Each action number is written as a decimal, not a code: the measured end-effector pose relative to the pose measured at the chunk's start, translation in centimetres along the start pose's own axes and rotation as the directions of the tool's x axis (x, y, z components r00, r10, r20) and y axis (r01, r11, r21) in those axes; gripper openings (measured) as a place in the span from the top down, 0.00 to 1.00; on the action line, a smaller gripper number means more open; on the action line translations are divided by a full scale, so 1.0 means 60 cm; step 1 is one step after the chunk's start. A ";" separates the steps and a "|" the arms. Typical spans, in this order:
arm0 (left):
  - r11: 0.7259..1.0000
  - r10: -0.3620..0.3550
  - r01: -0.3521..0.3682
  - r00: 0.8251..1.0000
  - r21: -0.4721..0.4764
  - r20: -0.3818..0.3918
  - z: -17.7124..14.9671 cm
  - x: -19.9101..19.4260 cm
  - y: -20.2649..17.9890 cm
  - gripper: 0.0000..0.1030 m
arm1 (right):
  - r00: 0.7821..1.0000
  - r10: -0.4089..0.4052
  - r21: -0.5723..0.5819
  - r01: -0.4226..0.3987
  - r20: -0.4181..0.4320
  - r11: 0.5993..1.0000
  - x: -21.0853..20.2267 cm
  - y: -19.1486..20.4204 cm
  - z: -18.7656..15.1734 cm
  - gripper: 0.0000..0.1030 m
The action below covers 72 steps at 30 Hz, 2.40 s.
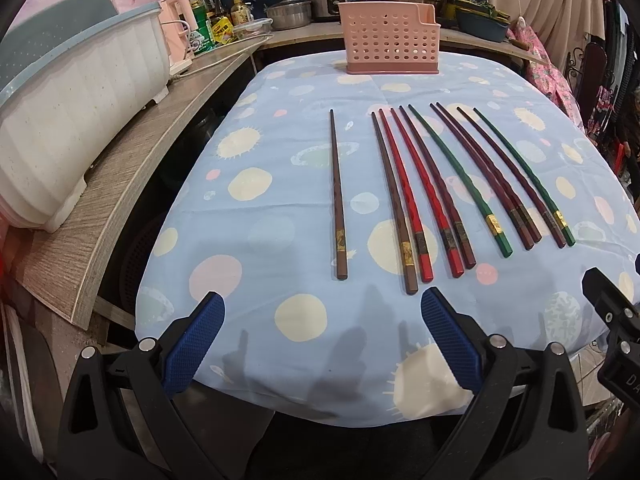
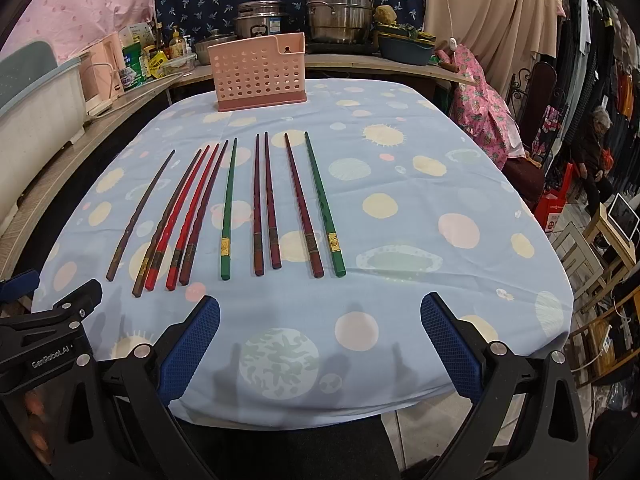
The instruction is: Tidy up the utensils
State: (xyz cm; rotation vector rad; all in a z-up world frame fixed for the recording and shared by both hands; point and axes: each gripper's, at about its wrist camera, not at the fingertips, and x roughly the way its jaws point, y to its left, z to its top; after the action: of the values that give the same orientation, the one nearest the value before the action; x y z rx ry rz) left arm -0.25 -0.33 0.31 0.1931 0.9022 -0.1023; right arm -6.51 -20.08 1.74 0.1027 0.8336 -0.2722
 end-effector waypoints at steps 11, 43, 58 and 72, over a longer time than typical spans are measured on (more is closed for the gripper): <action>0.999 -0.006 0.005 1.000 -0.040 -0.025 0.012 0.031 0.024 0.08 | 1.000 -0.015 0.033 0.015 -0.001 0.999 0.029 -0.033 0.009 0.07; 0.986 -0.150 0.144 0.987 -0.085 -0.062 0.044 0.112 0.040 0.72 | 0.993 0.093 0.071 -0.087 -0.079 0.994 0.155 -0.055 0.070 0.63; 0.970 -0.232 0.224 0.969 -0.089 -0.086 0.051 0.108 0.030 0.93 | 0.989 0.112 0.027 -0.110 -0.101 0.994 0.154 -0.057 0.065 0.92; 0.945 -0.274 0.283 0.959 -0.161 0.079 0.170 0.018 0.080 0.93 | 0.984 0.166 0.050 -0.170 0.065 0.984 0.057 -0.080 0.190 0.93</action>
State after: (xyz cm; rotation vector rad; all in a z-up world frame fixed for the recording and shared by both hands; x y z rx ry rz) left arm 9.08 2.19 6.21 -0.0989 0.8742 -0.2909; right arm 2.51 -27.60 6.90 0.2144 0.7521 -0.1387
